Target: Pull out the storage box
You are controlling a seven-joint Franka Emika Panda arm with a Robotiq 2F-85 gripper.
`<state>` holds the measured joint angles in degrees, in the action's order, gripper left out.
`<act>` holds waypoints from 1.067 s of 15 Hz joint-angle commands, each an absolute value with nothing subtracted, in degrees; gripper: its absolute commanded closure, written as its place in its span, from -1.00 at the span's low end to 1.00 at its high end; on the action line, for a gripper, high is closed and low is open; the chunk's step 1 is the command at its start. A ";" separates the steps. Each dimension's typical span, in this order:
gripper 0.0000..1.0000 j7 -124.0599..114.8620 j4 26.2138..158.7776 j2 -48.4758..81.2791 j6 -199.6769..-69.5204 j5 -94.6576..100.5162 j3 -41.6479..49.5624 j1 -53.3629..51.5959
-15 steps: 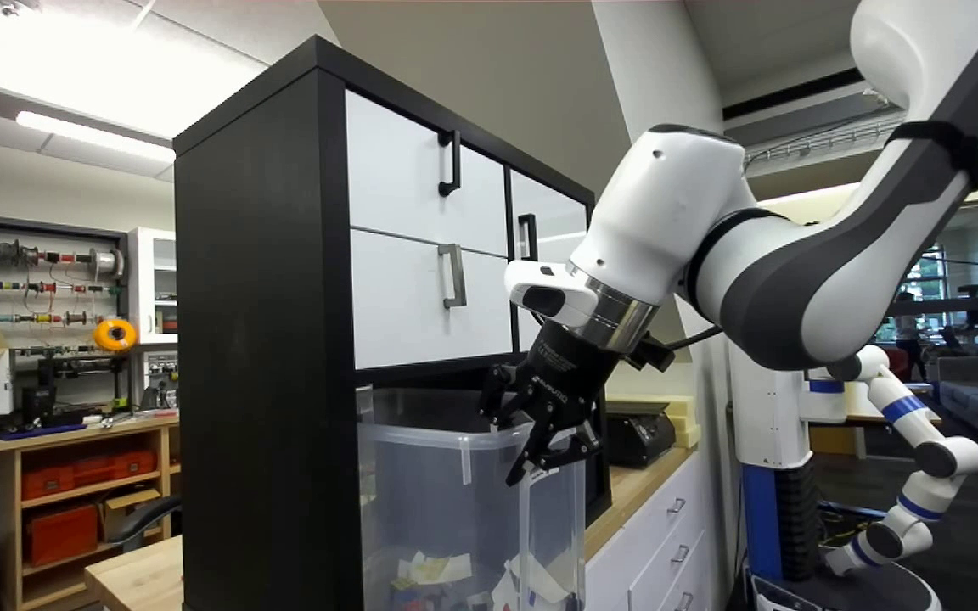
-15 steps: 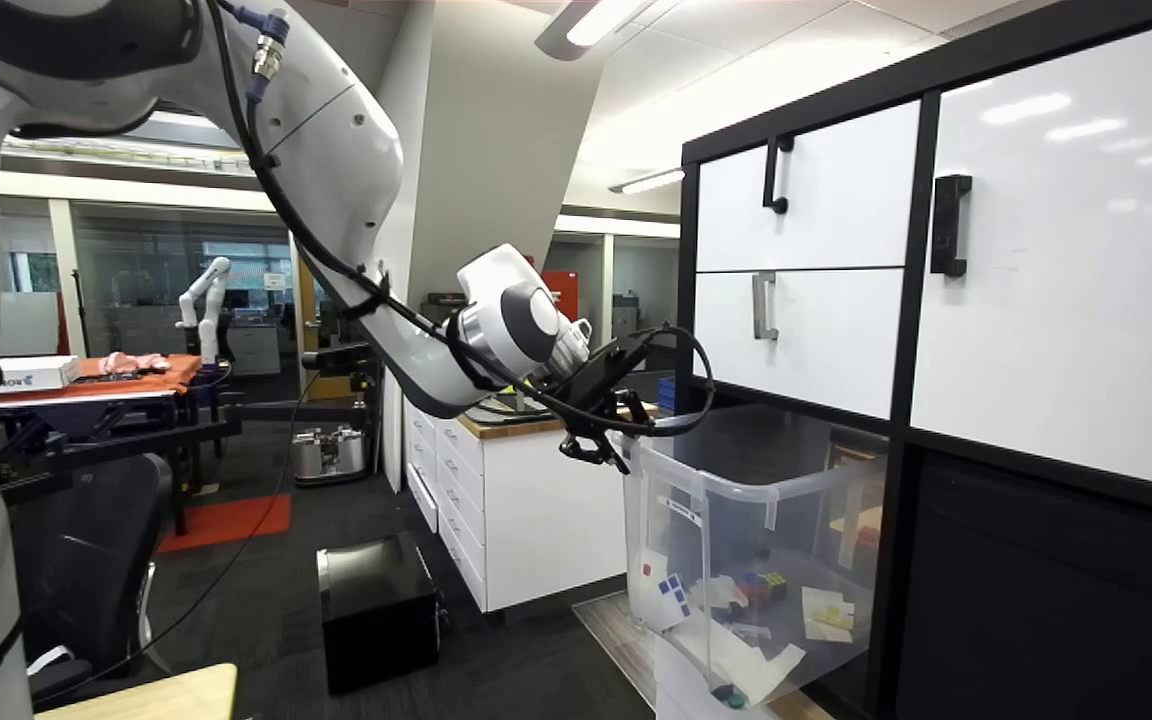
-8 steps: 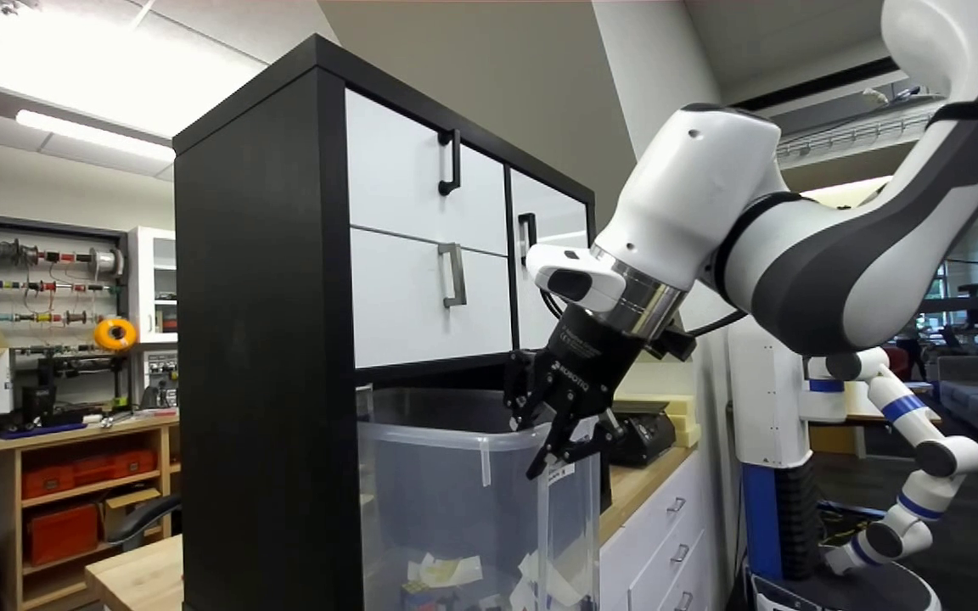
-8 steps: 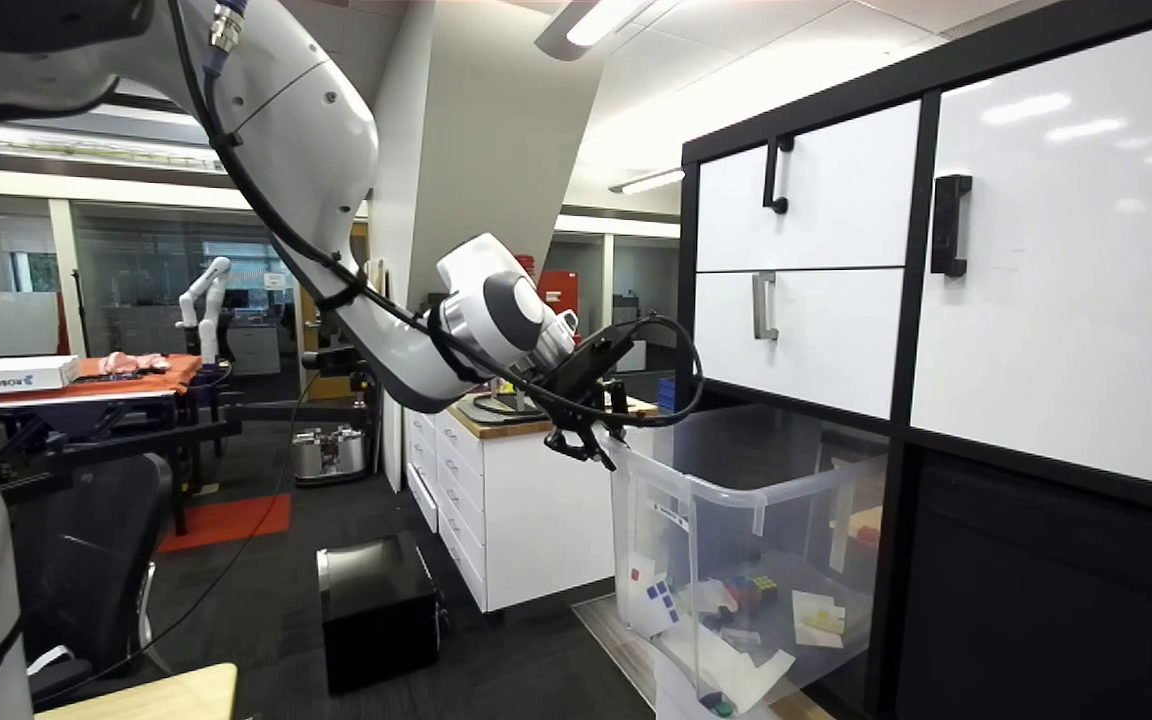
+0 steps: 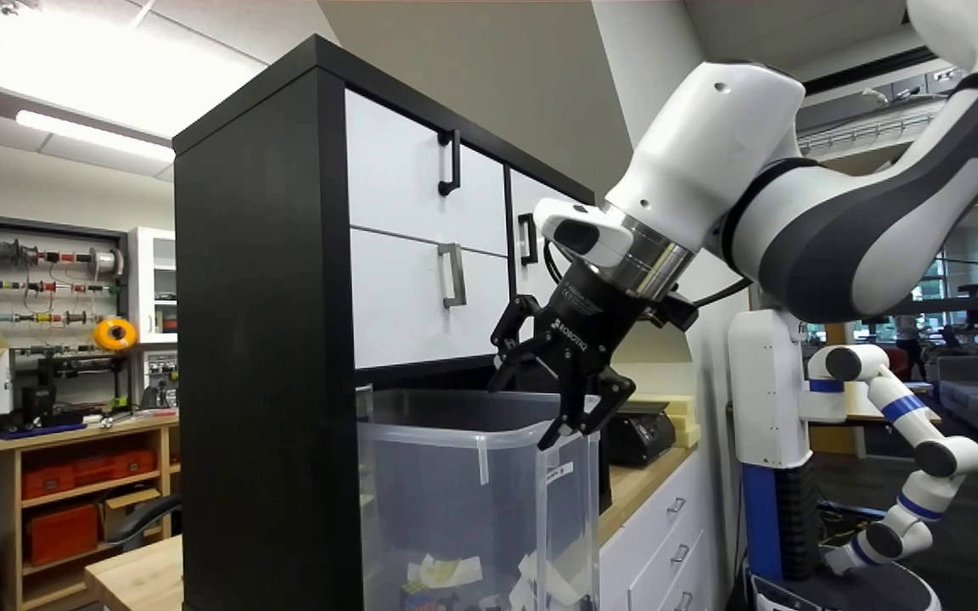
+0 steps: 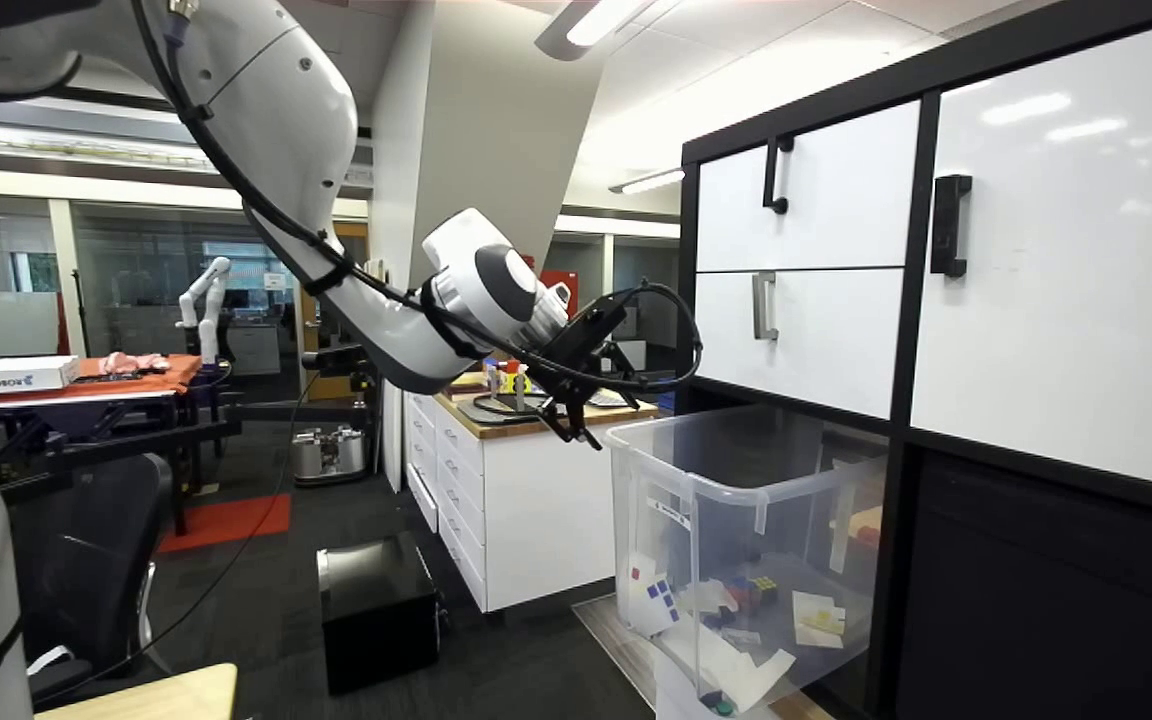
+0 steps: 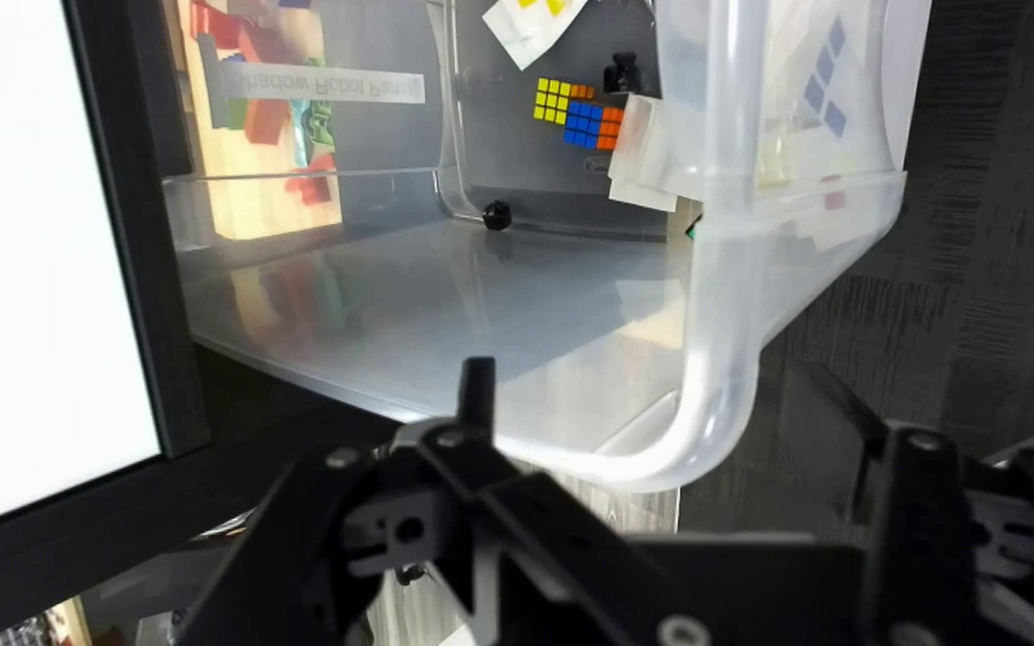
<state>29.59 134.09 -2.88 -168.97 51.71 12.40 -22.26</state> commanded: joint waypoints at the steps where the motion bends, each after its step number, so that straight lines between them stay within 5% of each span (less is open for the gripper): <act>1: -1.00 24.98 134.24 -5.58 -162.88 52.56 11.24 -22.66; 8: -1.00 22.67 131.60 -7.90 -143.46 34.69 -3.65 -14.84; 16: -1.00 15.65 122.83 -7.55 -129.84 23.19 -7.19 -11.80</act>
